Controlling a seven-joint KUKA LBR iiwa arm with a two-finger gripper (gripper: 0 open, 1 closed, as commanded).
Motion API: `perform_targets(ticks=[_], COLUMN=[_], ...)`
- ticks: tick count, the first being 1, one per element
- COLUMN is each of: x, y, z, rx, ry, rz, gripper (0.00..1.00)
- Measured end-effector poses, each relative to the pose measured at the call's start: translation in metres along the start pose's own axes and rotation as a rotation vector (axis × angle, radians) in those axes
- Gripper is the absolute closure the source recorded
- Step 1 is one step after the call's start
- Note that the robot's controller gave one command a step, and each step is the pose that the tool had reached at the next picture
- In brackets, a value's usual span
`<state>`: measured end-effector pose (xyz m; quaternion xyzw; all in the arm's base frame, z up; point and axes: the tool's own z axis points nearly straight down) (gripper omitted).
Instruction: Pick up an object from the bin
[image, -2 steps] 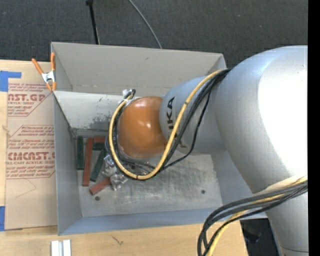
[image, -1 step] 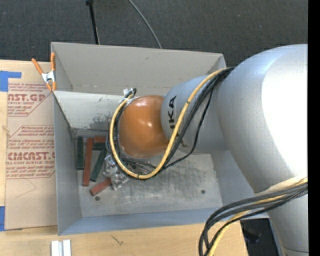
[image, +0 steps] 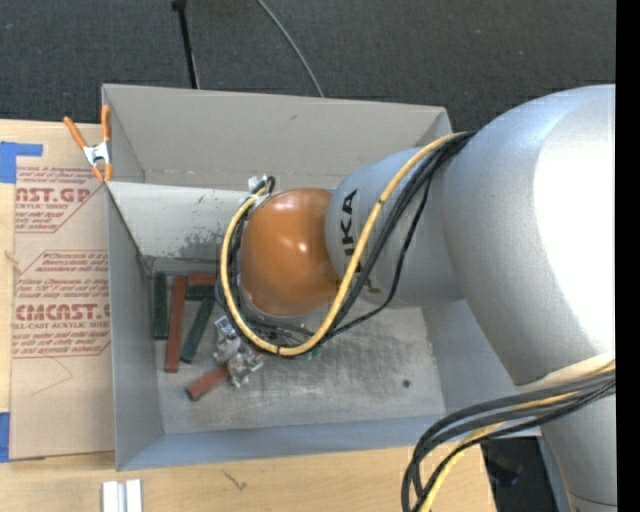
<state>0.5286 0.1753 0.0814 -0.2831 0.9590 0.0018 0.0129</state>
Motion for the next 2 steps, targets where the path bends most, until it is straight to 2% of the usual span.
perform_targets(ticks=[1, 2], x=[0.003, 0.003], y=[0.001, 0.001], z=[-0.012, -0.032], rx=[-0.004, -0.006], ry=[0.023, 0.029], rz=[0.001, 0.001], gripper=[1.0, 1.0])
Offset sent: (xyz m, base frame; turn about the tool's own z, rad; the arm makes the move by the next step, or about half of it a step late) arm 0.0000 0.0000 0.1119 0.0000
